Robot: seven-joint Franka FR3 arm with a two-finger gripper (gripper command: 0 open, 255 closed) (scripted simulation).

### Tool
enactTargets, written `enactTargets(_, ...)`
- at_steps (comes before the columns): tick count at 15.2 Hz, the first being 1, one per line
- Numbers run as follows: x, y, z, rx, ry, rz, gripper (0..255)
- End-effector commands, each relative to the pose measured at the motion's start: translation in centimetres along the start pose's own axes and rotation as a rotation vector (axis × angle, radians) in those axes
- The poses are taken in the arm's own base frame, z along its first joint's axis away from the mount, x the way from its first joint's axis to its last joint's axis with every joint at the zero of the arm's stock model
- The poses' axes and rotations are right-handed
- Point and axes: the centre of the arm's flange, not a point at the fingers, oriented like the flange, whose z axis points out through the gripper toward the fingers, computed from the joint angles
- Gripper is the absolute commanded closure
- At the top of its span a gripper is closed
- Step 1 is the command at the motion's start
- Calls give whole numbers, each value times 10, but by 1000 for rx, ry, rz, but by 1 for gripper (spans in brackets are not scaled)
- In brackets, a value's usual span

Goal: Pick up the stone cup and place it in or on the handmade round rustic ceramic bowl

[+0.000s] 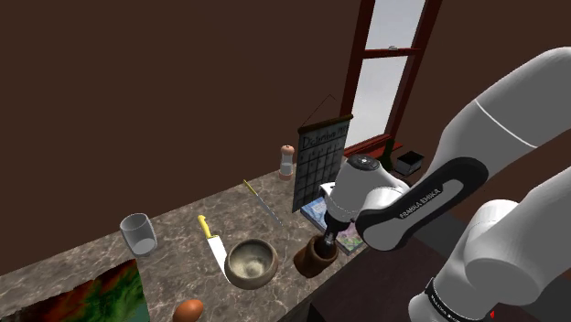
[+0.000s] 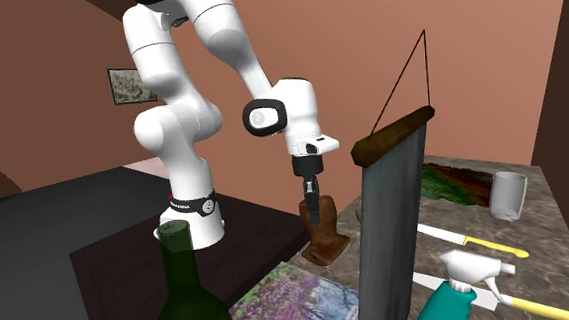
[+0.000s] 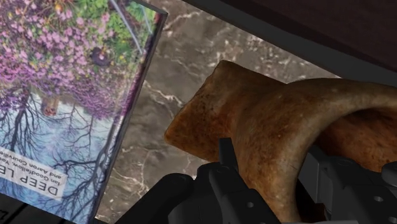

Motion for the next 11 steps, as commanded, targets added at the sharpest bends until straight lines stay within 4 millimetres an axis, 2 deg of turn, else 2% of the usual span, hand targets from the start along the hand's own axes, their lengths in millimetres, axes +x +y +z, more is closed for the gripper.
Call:
enactTargets(1, 1, 0, -9, 0, 0, 0, 255)
enactTargets(11, 8, 5, -62, 0, 0, 0, 255)
